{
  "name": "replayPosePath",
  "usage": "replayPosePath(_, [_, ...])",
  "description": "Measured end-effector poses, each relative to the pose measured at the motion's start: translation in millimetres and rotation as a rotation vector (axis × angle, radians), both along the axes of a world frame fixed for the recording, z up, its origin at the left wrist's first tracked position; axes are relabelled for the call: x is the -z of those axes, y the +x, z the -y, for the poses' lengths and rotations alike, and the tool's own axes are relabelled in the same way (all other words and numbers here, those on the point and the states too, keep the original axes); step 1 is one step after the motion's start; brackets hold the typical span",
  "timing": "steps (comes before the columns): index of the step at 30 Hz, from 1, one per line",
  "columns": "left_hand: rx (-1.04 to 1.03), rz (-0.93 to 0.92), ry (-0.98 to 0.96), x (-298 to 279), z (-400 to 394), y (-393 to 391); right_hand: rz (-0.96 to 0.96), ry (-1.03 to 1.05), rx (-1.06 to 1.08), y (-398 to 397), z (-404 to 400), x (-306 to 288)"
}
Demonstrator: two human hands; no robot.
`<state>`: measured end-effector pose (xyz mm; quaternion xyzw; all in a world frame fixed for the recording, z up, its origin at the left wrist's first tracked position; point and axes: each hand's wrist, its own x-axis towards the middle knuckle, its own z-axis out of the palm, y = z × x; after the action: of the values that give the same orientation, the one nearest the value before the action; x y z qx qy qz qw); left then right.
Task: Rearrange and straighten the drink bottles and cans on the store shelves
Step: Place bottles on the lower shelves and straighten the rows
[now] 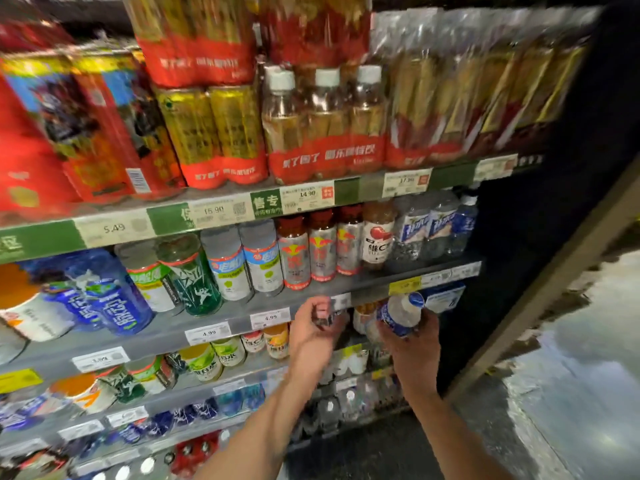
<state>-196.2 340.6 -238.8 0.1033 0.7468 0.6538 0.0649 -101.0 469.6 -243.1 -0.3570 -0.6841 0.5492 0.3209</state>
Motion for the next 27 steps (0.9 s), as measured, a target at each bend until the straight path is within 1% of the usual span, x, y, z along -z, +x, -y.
replayPosePath(2, [0.042,-0.050,0.012,-20,-24,-4,-0.037,0.013,0.030,5,-18,-11])
replayPosePath(7, [0.048,-0.242,-0.081,-59,-86,-17,-0.065,0.008,-0.005,6,-68,-27])
replayPosePath(9, [-0.004,-0.363,-0.171,-71,-111,-27,-0.061,-0.007,-0.038,3,-89,-27])
replayPosePath(11, [-0.094,-0.420,-0.228,-83,-134,-37,-0.044,-0.022,-0.067,1,-110,-26])
replayPosePath(12, [-0.149,-0.424,-0.268,-87,-144,-43,-0.043,-0.030,-0.082,0,-120,-26])
replayPosePath(14, [-0.236,-0.372,-0.395,-93,-163,-54,-0.051,-0.057,-0.116,-4,-139,-27])
replayPosePath(17, [-0.296,-0.308,-0.575,-96,-182,-66,-0.058,-0.061,-0.172,-11,-163,-28])
replayPosePath(20, [-0.276,-0.380,-0.629,-97,-190,-72,-0.060,0.025,-0.191,-18,-179,-27])
replayPosePath(22, [-0.273,-0.371,-0.660,-100,-193,-72,-0.066,0.052,-0.218,-21,-186,-26])
replayPosePath(24, [-0.288,-0.374,-0.686,-104,-197,-71,-0.106,0.001,-0.256,-24,-192,-25])
replayPosePath(27, [-0.305,-0.426,-0.662,-104,-198,-66,-0.132,-0.051,-0.324,-27,-196,-26])
